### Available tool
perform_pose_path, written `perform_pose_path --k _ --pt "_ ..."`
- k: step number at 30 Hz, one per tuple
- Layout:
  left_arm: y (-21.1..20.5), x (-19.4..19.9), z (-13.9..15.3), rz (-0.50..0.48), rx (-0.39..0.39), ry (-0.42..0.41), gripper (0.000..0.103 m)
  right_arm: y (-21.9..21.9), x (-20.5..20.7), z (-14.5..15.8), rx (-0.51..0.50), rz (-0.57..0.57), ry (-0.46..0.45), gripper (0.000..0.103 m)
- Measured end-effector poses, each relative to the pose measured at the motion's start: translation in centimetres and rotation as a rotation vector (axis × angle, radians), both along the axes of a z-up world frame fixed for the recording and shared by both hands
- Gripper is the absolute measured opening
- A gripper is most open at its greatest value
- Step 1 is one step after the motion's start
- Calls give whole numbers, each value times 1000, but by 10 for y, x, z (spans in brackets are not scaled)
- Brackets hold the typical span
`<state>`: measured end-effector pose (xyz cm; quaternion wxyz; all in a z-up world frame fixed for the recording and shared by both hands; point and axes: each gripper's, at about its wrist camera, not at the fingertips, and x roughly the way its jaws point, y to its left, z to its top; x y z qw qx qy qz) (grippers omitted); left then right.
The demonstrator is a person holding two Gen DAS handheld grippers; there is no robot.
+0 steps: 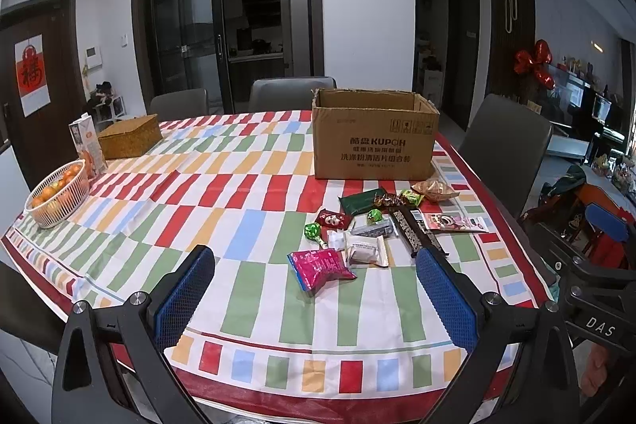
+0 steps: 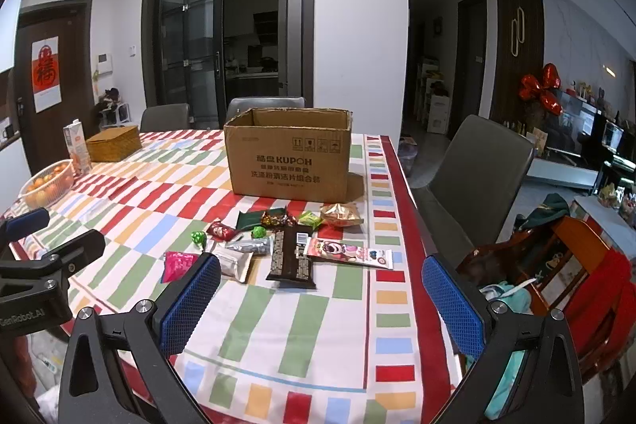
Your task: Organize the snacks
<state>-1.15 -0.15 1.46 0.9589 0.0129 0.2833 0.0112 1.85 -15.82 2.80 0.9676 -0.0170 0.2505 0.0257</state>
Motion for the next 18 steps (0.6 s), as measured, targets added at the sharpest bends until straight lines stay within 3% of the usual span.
perform_pose_path --k 18 --pt "1 -1 1 -4 -2 -7 103 2 -1 1 -1 5 -8 103"
